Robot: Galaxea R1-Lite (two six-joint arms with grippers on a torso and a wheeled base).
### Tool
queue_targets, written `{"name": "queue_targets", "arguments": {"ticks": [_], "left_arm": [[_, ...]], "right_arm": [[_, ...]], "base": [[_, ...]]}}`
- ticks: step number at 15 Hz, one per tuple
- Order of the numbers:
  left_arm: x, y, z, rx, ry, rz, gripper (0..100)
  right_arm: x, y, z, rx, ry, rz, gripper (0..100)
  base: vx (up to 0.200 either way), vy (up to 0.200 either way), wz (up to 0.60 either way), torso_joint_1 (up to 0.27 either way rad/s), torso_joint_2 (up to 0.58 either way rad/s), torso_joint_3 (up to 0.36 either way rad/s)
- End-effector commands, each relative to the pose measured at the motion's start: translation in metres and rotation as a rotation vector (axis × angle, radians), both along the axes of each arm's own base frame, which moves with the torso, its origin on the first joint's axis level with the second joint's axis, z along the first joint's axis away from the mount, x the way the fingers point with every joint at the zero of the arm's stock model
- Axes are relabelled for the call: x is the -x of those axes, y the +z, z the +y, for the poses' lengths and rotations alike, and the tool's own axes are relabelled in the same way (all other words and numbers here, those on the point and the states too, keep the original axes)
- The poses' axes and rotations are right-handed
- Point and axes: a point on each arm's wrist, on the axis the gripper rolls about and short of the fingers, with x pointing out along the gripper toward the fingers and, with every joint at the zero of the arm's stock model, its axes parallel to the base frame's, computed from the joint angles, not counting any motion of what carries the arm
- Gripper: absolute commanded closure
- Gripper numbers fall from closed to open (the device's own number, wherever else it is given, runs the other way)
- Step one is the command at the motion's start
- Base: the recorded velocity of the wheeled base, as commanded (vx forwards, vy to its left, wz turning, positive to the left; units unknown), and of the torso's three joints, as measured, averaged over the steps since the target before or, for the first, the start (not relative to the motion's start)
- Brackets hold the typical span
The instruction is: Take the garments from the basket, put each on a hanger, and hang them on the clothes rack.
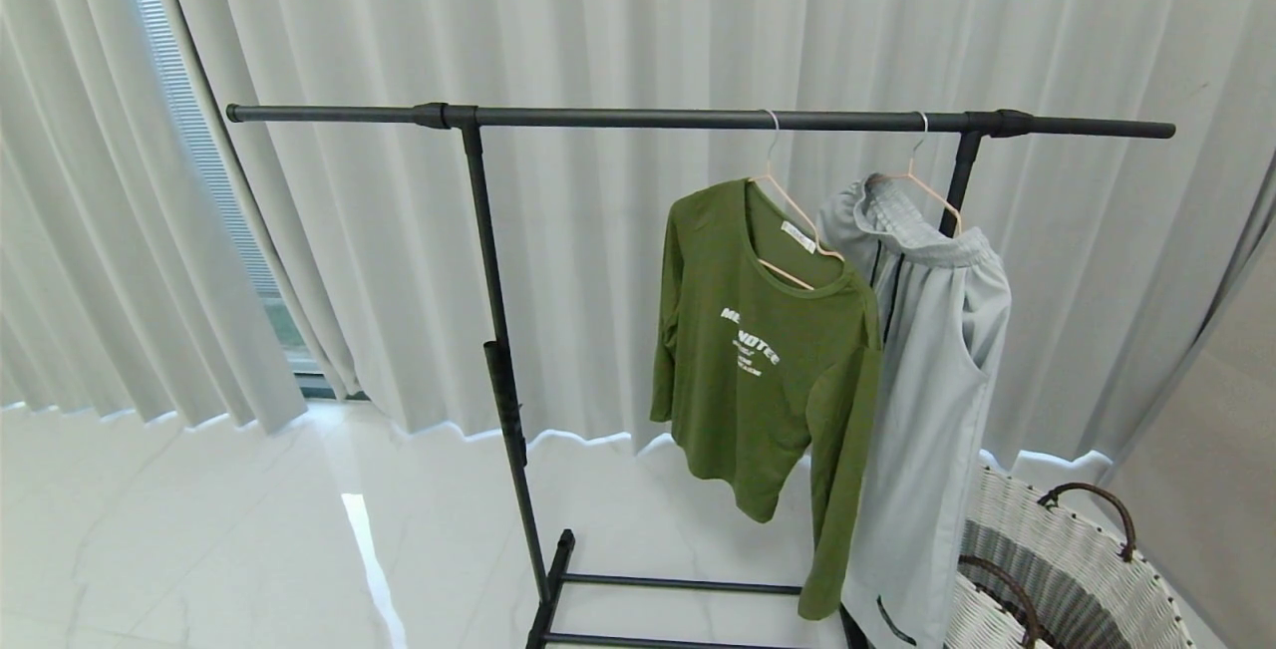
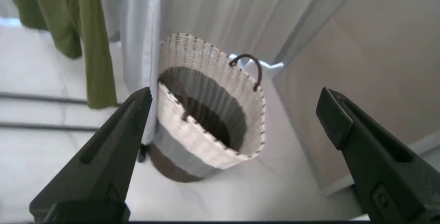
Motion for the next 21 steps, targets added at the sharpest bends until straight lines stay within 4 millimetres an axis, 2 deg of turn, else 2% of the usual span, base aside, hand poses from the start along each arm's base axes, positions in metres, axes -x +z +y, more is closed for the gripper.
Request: {"name": "queue_targets", "arguments": {"ticks": [1,3,8,10,13,21], "left_arm": [[0.001,-0.0002,-0.0009,-0.004,-0.037,-0.016,0],[0.0,-0.0004,-0.0047,0.006,-0.208,-0.016,0],[0.0002,-0.0006,-0.0065,0.012,-0.459,-0.014,0],[0.0078,-0.0023,-0.0063,-0.025,-0.473,-0.105,0],[0.0076,-0.003,-0.0049,-0.003,-0.413,-0.104,0],[0.0075,-0.0054,-0.0045,0.088,-0.393,-0.099,0]], "right_arm": [[0.0069,-0.0056,0.0003,-0.025,-0.013,-0.069,0],[0.0066,-0.0067,0.0003,-0.086,-0.025,-0.077,0],[0.0018,-0.0094,0.0003,-0.089,-0.001,-0.158,0],[0.0017,-0.0089,0.0005,-0.09,0.006,-0.165,0],[0.0017,-0.008,0.0004,-0.089,0.003,-0.175,0],[0.0016,-0.0083,0.0007,-0.116,0.015,-0.175,0]], "base": [[0.0,0.0,0.0,0.0,0.0,0.0],[0.0,0.0,0.0,0.0,0.0,0.0],[0.0,0.0,0.0,0.0,0.0,0.0],[0.0,0.0,0.0,0.0,0.0,0.0],[0.0,0.0,0.0,0.0,0.0,0.0],[0.0,0.0,0.0,0.0,0.0,0.0]]}}
